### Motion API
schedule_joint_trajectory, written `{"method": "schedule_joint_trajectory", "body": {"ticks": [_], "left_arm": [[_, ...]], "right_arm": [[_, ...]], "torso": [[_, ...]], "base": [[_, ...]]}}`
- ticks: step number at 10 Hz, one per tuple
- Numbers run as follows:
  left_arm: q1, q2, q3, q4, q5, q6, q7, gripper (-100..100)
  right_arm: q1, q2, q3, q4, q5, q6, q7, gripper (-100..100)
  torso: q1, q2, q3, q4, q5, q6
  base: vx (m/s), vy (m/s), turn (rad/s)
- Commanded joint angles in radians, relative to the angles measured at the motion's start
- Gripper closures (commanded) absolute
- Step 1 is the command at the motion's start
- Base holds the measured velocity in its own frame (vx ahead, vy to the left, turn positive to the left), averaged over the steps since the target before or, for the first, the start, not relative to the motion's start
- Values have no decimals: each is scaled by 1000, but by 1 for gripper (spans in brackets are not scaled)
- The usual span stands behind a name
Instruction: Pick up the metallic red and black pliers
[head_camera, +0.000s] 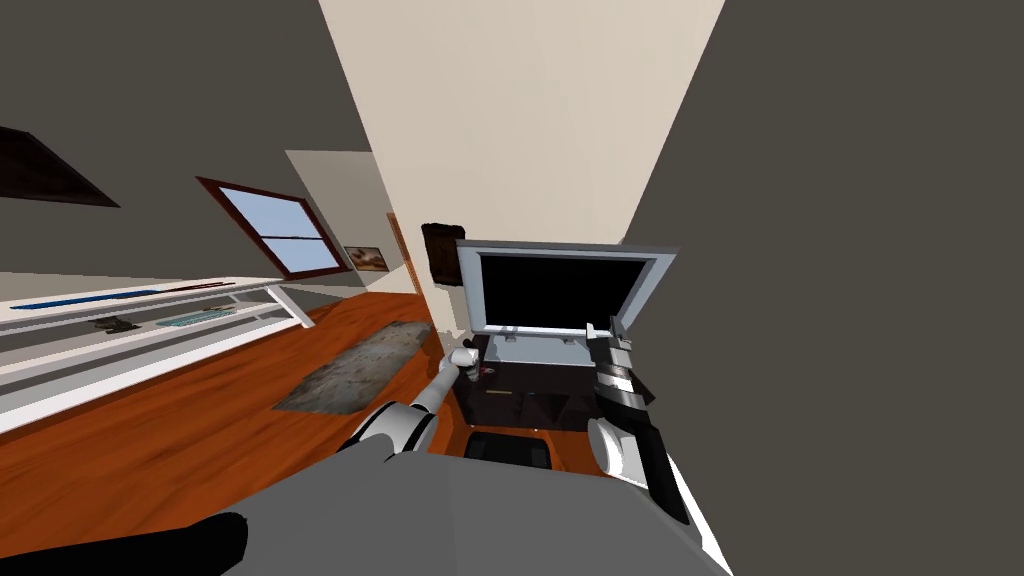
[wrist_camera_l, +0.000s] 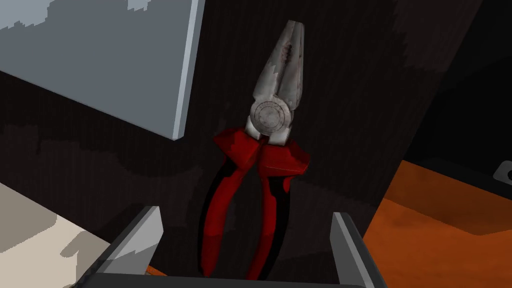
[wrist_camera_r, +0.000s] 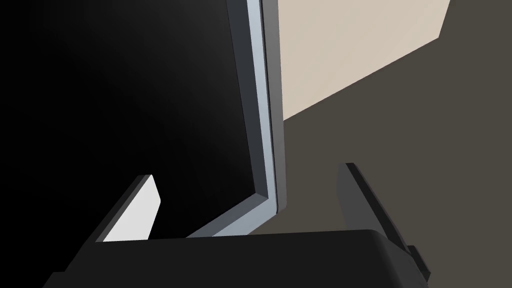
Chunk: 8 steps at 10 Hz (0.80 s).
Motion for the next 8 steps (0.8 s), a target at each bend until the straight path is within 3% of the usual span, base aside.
{"method": "schedule_joint_trajectory", "body": {"ticks": [1,2,3,6,7,8], "left_arm": [[0,0,0,0,0,0,0,-100],[-1,0,0,1,0,5,2,0],[10,-5,2,22,-2,-29,-5,-100],[27,-13,6,54,-7,-78,-15,-100],[21,-11,5,49,-6,-65,-13,-100],[21,-11,5,52,-6,-70,-13,100]], "right_arm": [[0,0,0,0,0,0,0,0],[0,0,0,0,0,0,0,0],[0,0,0,0,0,0,0,0],[0,0,0,0,0,0,0,0],[0,0,0,0,0,0,0,0],[0,0,0,0,0,0,0,0]], "torso": [[0,0,0,0,0,0],[-2,2,1,0,0,0],[-4,4,2,1,-1,0],[-5,3,1,0,-1,0],[-4,2,1,0,-1,0],[-4,4,2,1,-1,0]], "base": [[45,29,-10],[7,6,2],[35,2,-5],[54,-2,-2],[23,1,0],[0,0,0]]}}
